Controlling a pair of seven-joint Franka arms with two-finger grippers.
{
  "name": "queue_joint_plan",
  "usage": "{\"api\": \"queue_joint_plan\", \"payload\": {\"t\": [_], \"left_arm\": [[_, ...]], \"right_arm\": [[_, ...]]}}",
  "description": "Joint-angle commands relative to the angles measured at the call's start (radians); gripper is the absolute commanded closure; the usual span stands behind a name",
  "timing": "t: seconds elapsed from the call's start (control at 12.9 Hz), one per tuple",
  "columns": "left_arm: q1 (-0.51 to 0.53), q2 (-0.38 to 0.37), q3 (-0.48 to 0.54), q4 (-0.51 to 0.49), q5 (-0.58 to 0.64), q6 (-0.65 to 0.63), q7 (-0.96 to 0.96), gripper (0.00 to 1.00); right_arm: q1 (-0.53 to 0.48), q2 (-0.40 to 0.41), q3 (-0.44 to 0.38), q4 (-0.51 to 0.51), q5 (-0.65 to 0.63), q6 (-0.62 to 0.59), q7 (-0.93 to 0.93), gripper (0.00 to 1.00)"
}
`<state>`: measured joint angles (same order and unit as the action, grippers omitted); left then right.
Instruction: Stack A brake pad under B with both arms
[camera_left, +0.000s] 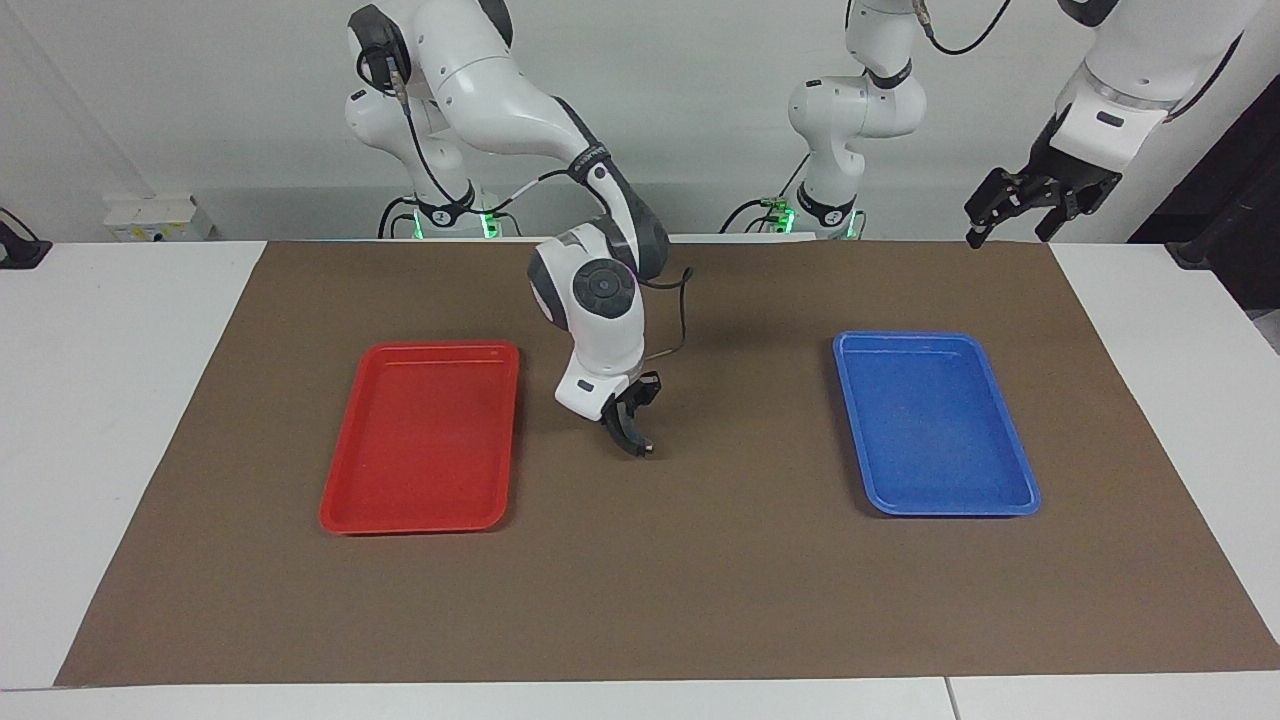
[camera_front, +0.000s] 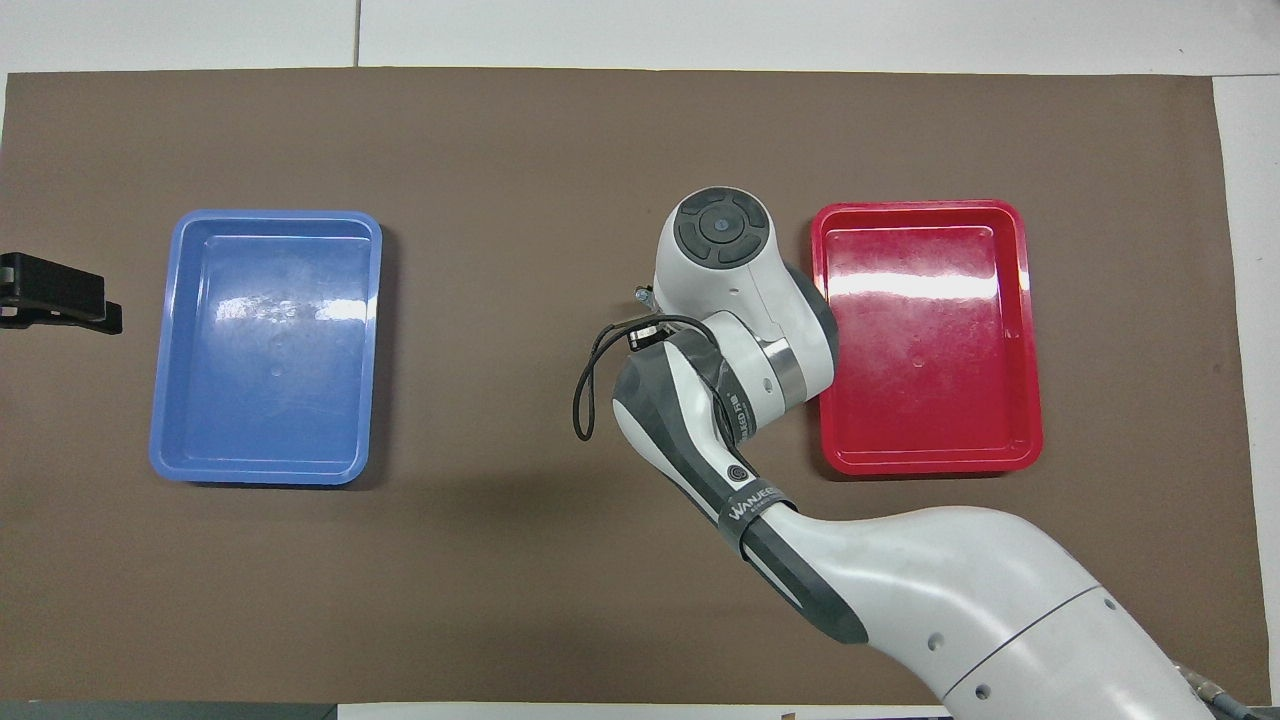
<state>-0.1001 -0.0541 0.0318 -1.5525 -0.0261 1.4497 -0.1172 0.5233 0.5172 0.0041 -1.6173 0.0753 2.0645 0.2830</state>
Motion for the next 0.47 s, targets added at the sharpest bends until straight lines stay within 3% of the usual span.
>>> {"api": "queue_joint_plan", "payload": {"t": [0.0, 0.39], "left_arm": [[-0.009, -0.026, -0.012, -0.044, -0.009, 0.011, -0.006, 0.01], [-0.010, -0.024, -0.013, -0.052, -0.009, 0.009, -0.007, 0.01]], "right_arm": [[-0.016, -0.026, 0.010, -0.029, -0.003, 0.019, -0.024, 1.00], [-0.009, -0.034, 0.010, -0.056, -0.003, 0.020, -0.039, 1.00]]}}
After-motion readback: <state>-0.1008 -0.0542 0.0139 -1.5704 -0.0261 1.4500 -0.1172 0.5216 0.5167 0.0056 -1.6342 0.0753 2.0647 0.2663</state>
